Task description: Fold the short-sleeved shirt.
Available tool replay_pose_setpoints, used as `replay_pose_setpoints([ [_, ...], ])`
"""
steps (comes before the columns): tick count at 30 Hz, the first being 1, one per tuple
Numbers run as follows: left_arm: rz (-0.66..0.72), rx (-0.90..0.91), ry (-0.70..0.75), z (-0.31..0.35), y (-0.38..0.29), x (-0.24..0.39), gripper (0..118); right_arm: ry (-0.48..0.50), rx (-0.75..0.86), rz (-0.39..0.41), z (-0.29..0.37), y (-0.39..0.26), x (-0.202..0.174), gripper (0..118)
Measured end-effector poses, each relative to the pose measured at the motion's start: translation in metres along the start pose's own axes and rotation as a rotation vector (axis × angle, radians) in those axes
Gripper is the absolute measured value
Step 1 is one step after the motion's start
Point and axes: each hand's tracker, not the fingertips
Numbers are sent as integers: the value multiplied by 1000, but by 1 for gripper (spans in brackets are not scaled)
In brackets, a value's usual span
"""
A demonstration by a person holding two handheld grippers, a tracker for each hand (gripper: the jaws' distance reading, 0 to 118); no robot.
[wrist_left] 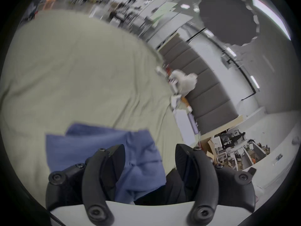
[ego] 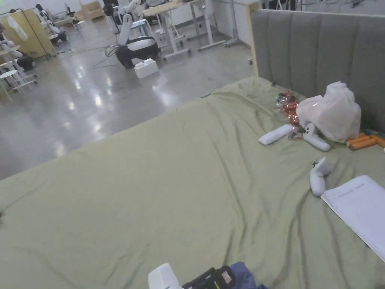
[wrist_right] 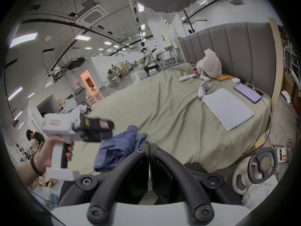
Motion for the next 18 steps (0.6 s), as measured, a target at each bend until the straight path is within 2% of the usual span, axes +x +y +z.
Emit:
replay_pose_setpoints([
  [1, -13, 35, 31, 6, 3, 1, 65, 0, -10, 5, -2, -2, 0, 0],
  [2, -9, 43, 68, 6, 4, 0, 52, -8, -21, 16, -4, -4, 0, 0],
  [3, -16, 29, 79, 4, 4, -2, 20, -11, -30, 23, -5, -6, 0, 0],
  [4, -24, -2, 55, -6, 1, -4, 1, -13, -33, 27, -4, -7, 0, 0],
  [6, 0, -49, 60, -28, -9, -11, 0, -9, -37, 20, -1, -10, 1, 0],
  [8, -8, -152, -24, -56, -24, -11, 0, -13, -46, 7, 1, -13, 3, 0],
  [12, -50, -302, 71, -108, -54, -11, 0, -46, -69, -21, 4, -19, 11, 0],
  [15, -28, -286, 59, -115, -54, -12, 0, -50, -112, -26, 3, -22, 16, 0],
  [18, -43, -270, 69, -97, -42, -2, 0, -49, -167, 3, -6, -27, 12, 0],
])
